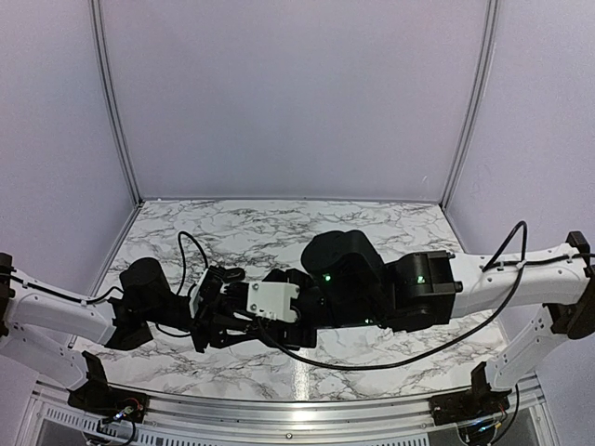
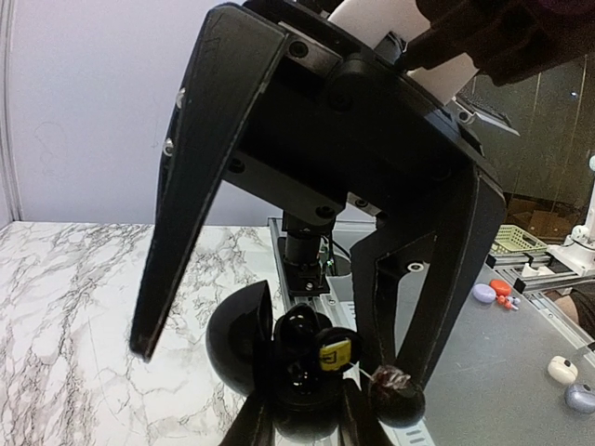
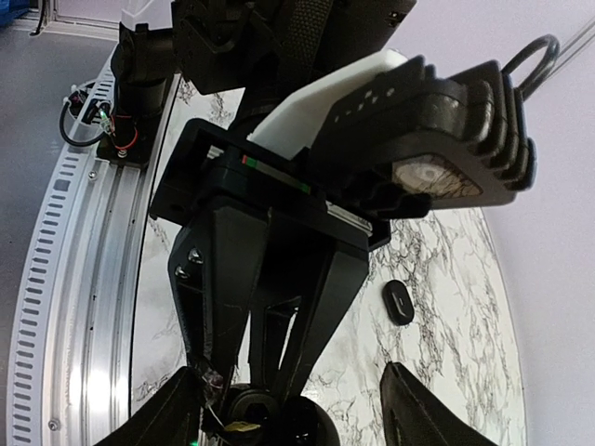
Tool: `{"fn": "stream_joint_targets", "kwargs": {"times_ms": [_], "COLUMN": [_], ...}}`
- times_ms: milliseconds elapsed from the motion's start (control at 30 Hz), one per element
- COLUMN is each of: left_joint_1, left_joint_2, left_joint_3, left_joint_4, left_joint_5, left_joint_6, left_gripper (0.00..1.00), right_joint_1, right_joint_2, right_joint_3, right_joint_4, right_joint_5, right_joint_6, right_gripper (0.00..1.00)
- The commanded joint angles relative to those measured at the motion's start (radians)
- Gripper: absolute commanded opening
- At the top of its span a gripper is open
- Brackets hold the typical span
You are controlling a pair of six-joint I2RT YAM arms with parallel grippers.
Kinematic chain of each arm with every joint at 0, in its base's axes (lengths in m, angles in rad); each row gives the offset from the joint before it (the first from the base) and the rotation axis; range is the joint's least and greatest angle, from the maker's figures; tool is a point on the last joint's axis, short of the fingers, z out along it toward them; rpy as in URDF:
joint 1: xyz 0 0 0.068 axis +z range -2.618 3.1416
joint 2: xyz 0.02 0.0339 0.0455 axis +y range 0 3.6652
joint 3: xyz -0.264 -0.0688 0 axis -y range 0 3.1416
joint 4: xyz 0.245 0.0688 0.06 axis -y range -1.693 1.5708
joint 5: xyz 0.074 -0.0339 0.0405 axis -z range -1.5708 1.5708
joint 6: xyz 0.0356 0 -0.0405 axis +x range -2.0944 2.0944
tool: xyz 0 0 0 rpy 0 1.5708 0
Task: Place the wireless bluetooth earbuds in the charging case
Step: Adjust the right earbud in the right side groove of the charging case.
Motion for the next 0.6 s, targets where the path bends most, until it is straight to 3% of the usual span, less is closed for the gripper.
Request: {"fn": "stream_joint_targets", "kwargs": {"times_ms": [0, 567], "left_joint_1": [-0.028, -0.044], "left_joint_2": [-0.006, -0.022], "left_joint_3": [0.018, 0.036], "left_joint_4": [0.026, -0.06], "left_joint_5": [0.048, 0.019], "left_joint_6": [0.023, 0.094], "left_gripper": [0.0, 0.0], "right_joint_1": [-0.042, -0.084], "right_joint_2": [-0.008, -0.017], "right_joint_3": [0.041, 0.021], "right_joint_4": [0.078, 0.093], "right_joint_5": [0.002, -0.012], "right_joint_6": [0.038, 0.107], "right_gripper": [0.66, 0.65]}}
